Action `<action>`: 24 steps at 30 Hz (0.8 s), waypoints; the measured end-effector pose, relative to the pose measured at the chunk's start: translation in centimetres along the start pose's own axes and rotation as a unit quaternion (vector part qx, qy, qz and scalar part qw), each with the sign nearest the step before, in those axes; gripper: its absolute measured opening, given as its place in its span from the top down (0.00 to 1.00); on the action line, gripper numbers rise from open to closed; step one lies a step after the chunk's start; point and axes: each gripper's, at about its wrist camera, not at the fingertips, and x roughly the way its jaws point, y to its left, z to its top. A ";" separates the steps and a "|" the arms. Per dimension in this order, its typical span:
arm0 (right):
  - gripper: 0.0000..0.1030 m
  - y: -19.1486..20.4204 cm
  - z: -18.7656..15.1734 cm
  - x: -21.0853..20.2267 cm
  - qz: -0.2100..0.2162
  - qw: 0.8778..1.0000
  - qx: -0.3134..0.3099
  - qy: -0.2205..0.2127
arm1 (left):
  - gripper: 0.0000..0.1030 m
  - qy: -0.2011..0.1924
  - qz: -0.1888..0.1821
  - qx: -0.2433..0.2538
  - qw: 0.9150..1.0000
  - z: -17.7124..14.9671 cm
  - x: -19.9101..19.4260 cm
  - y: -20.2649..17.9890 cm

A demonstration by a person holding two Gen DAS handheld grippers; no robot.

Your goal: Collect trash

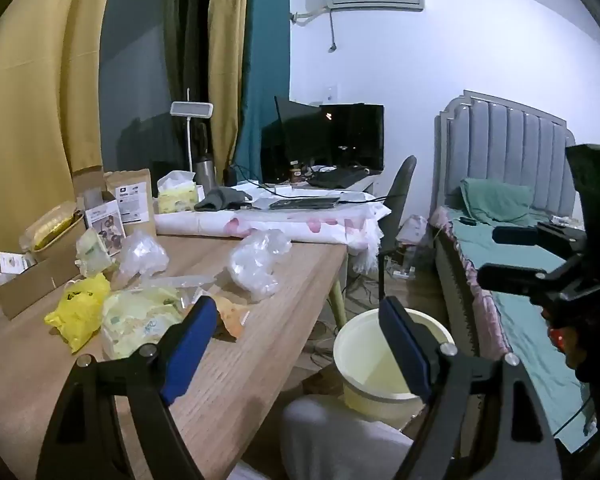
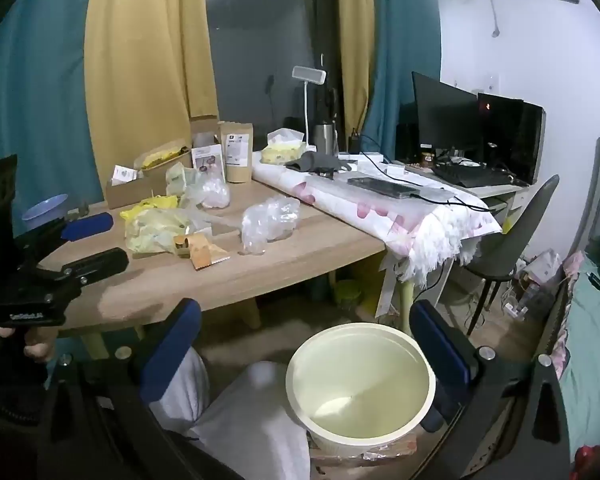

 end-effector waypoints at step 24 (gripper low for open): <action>0.00 0.4 0.0 -0.2 0.017 1.000 -0.003 -0.003 | 0.19 -0.013 -0.002 0.006 1.000 0.4 -1.4 -0.6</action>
